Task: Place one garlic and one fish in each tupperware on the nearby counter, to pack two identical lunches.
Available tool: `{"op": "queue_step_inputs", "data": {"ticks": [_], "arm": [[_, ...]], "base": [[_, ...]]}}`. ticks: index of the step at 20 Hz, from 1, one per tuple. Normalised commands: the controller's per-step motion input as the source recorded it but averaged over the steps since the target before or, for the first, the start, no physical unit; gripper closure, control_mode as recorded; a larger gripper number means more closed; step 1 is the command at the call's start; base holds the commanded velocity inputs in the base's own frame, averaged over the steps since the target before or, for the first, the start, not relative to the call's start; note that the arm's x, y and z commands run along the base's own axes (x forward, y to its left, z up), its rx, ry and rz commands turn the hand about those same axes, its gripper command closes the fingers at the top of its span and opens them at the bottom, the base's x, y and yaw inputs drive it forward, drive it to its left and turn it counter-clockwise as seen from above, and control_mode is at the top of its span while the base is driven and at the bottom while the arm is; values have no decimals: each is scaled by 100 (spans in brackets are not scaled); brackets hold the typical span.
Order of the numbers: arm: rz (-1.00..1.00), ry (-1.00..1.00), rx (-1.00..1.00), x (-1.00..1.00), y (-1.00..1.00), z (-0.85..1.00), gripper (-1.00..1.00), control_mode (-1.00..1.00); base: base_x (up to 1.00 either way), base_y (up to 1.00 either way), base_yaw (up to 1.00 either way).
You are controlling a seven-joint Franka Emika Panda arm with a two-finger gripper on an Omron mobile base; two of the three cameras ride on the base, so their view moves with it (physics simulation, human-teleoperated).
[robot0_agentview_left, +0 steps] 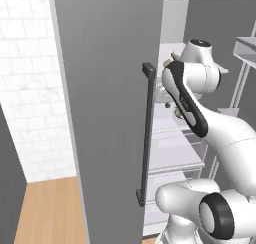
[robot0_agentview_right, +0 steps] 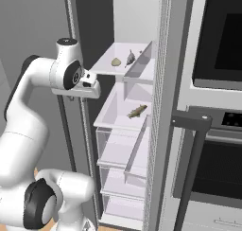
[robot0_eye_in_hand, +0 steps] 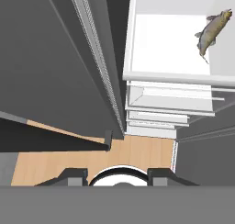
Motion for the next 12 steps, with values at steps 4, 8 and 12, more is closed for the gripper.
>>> {"op": "queue_step_inputs", "data": {"ticks": [4, 8, 12], "arm": [[0, 0, 0, 1, 0, 0, -100, 100], [0, 0, 0, 0, 0, 0, -100, 100], [0, 0, 0, 0, 0, 0, -100, 100]], "base": [[13, 0, 0], [26, 0, 0], [22, 0, -2]]}}
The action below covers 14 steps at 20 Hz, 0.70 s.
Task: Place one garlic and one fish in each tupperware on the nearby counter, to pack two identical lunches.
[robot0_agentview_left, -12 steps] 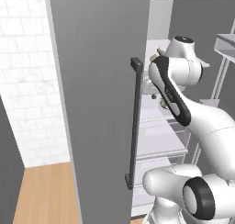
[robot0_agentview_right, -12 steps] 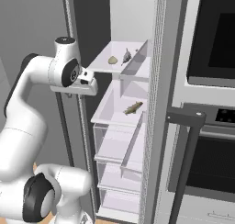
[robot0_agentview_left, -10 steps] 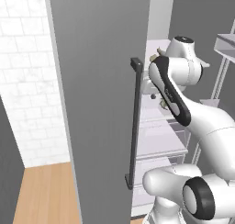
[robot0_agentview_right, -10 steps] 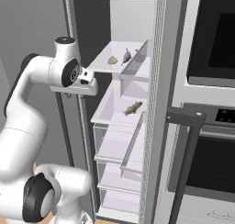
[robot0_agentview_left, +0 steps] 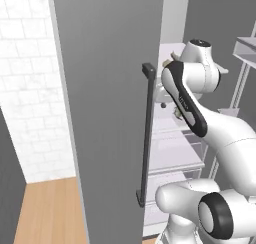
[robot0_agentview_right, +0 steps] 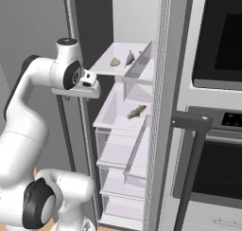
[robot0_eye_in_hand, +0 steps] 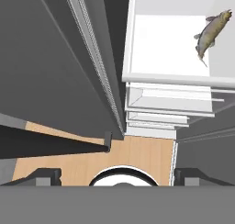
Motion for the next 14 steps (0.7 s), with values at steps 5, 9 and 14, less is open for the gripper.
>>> {"op": "queue_step_inputs", "data": {"ticks": [5, 9, 14], "arm": [[0, 0, 0, 0, 0, 0, -100, 100], [0, 0, 0, 0, 0, 0, -100, 100], [0, 0, 0, 0, 0, 0, -100, 100]], "base": [[11, -5, -10], [2, -5, -27], [0, -10, -34]]}}
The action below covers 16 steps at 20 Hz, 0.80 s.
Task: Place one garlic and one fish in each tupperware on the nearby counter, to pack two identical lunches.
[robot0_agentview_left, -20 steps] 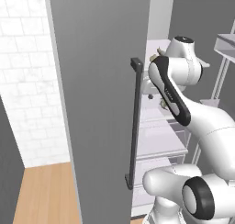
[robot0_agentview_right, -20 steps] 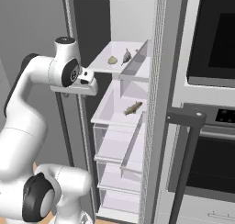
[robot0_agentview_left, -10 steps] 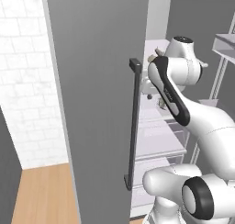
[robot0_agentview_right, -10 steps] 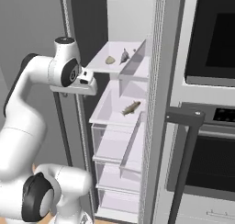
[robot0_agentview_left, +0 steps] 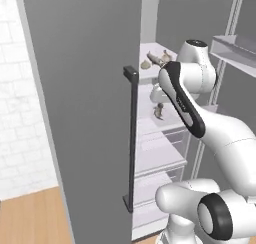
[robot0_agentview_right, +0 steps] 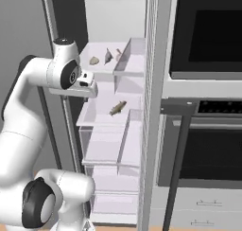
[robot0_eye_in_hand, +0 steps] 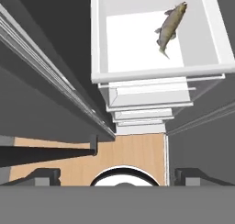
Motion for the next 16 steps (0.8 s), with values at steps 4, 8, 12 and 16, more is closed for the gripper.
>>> {"op": "queue_step_inputs", "data": {"ticks": [4, 8, 12, 16], "arm": [[0, 0, 0, 0, 0, 0, -100, 100], [0, 0, 0, 0, 0, 0, -100, 100], [0, 0, 0, 0, 0, 0, -100, 100], [0, 0, 0, 0, 0, 0, -100, 100]], "base": [[4, -10, -26], [24, -20, -6], [52, -20, 0], [63, -14, 0]]}}
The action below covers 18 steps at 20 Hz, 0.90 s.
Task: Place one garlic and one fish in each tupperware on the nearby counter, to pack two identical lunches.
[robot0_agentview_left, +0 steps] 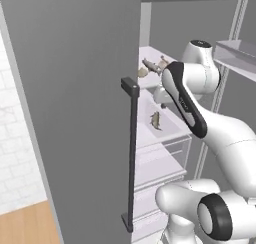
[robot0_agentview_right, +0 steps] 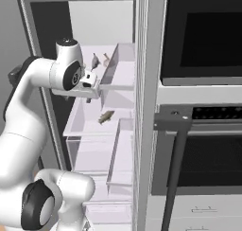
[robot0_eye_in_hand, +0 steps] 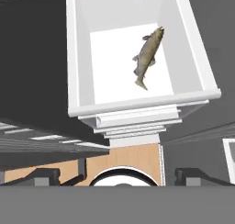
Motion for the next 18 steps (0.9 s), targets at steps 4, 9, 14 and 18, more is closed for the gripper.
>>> {"op": "queue_step_inputs", "data": {"ticks": [4, 9, 14, 18], "arm": [[0, 0, 0, 0, 0, 0, -100, 100], [0, 0, 0, 0, 0, 0, -100, 100], [0, -3, 0, 1, -2, 3, -100, -100], [5, -24, 0, 24, -27, 34, -100, -100]], "base": [[39, -22, 0], [13, -19, 0], [0, 0, 0], [0, 0, 0]]}}
